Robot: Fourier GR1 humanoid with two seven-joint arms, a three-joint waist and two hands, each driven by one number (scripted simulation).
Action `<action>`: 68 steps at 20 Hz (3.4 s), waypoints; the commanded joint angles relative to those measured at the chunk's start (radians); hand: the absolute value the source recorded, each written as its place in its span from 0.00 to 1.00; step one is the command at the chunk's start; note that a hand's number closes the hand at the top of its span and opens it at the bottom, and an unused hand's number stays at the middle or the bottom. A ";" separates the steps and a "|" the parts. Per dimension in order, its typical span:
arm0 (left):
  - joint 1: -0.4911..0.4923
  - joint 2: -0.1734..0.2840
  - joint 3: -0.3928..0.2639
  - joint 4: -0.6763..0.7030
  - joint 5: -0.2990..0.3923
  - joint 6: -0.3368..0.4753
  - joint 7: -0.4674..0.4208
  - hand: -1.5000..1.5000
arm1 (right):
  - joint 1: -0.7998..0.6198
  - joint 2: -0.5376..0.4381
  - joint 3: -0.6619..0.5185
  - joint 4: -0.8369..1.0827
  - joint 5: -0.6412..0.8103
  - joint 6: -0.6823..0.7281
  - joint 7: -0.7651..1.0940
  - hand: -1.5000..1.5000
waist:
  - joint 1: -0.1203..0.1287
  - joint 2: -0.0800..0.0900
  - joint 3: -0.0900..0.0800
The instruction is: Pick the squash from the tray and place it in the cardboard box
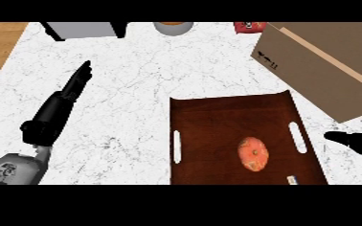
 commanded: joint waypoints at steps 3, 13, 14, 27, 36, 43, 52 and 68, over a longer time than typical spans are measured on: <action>-0.034 0.015 0.014 -0.025 -0.011 -0.048 -0.037 0.50 | 0.284 -0.071 -0.044 -0.141 0.156 0.047 -0.222 0.00 | 0.028 0.011 0.002; -0.037 -0.003 0.010 -0.068 -0.027 -0.059 0.019 0.50 | 0.465 -0.210 0.071 -0.386 0.484 0.164 0.004 0.00 | 0.065 0.016 -0.001; -0.030 0.014 0.020 -0.079 -0.025 -0.075 0.006 0.50 | 0.451 -0.235 0.079 -0.432 0.494 0.197 0.075 0.00 | 0.073 0.016 -0.002; -0.070 -0.028 0.027 -0.013 -0.051 -0.129 -0.018 0.50 | 0.173 -0.213 0.531 -0.592 0.667 0.470 0.743 0.00 | 0.101 0.021 -0.002; -0.041 -0.064 0.096 -0.014 -0.089 -0.166 -0.023 0.50 | 0.024 0.018 0.736 -0.476 0.724 0.563 0.951 0.00 | 0.077 0.017 0.001; -0.088 -0.124 0.102 -0.027 -0.138 -0.159 0.049 0.50 | -0.024 0.113 0.802 -0.359 0.898 0.554 0.955 0.00 | 0.074 0.018 0.001; -0.040 -0.157 0.156 -0.065 -0.176 -0.205 0.049 0.50 | 0.024 0.117 0.741 -0.299 0.969 0.596 0.875 0.00 | 0.071 0.017 0.001; -0.027 -0.224 0.243 -0.023 -0.252 -0.308 -0.007 0.50 | 0.091 0.223 0.713 -0.033 1.126 0.413 0.636 0.00 | 0.072 0.018 0.001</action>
